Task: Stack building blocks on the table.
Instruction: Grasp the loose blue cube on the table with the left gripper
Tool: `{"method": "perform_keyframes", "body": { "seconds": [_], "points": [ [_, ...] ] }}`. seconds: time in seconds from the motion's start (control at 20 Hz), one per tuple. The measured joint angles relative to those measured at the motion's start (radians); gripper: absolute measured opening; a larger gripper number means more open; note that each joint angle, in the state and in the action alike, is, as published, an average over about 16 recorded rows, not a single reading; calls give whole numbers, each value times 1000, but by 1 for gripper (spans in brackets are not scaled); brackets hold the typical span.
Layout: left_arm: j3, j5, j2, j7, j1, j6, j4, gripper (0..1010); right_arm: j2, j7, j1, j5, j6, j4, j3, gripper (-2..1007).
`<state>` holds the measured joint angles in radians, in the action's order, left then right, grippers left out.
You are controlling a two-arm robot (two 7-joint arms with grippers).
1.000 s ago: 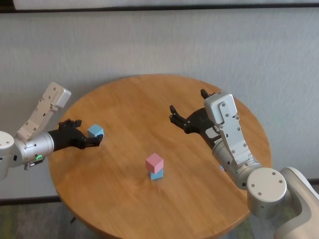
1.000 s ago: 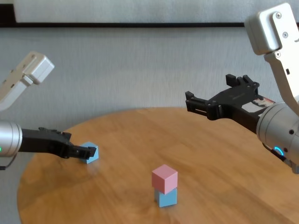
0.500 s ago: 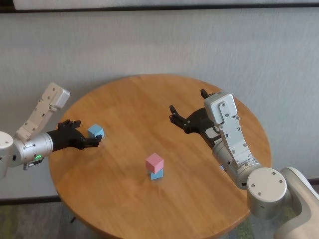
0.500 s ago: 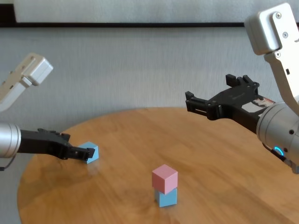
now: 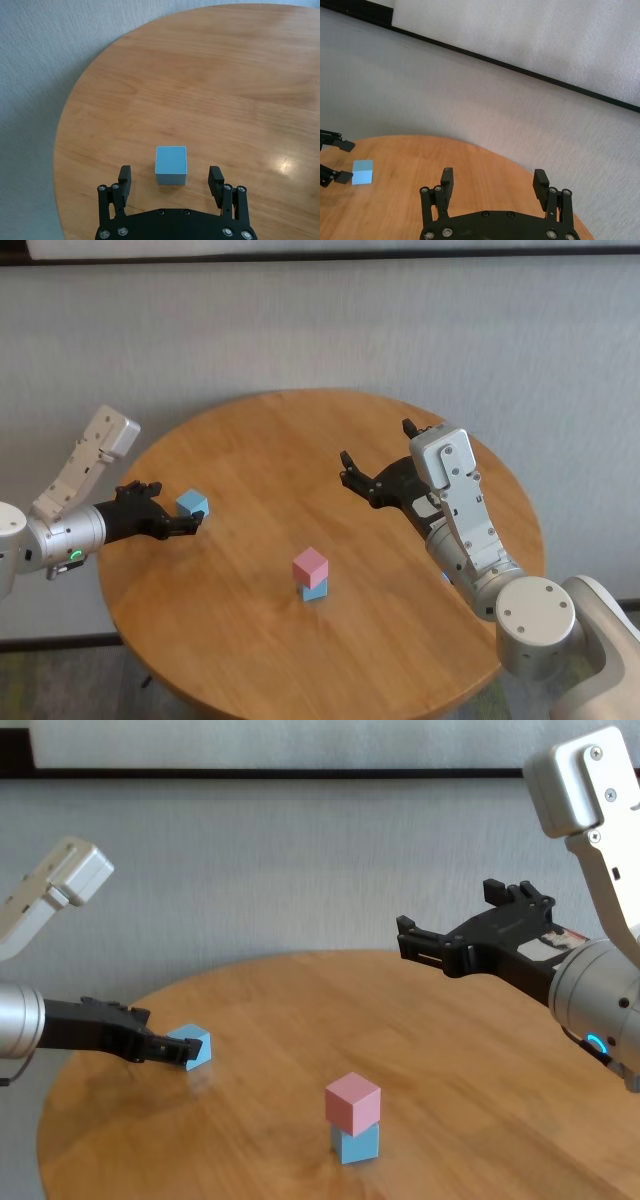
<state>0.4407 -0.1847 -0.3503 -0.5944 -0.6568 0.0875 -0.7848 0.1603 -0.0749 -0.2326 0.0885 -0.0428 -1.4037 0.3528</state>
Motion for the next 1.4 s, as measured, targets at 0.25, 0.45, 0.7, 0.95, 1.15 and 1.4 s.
{"method": "perform_keyframes", "body": {
  "seconds": [0.25, 0.45, 0.7, 0.95, 1.15, 1.4],
  "points": [
    [0, 3, 6, -7, -11, -11, 25, 1000, 0, 0, 0, 0, 0, 0, 0, 1005],
    [-1, 4, 10, -14, -19, -19, 44, 1000, 0, 0, 0, 0, 0, 0, 0, 1005],
    [0, 7, 15, -22, -28, -29, 64, 1000, 0, 0, 0, 0, 0, 0, 0, 1005],
    [0, 10, 20, -32, -37, -41, 85, 1000, 0, 0, 0, 0, 0, 0, 0, 1005],
    [1, 12, 24, -39, -45, -49, 100, 1000, 0, 0, 0, 0, 0, 0, 0, 1005],
    [2, 16, 29, -45, -52, -58, 116, 1000, 0, 0, 0, 0, 0, 0, 0, 1005]
  ]
}}
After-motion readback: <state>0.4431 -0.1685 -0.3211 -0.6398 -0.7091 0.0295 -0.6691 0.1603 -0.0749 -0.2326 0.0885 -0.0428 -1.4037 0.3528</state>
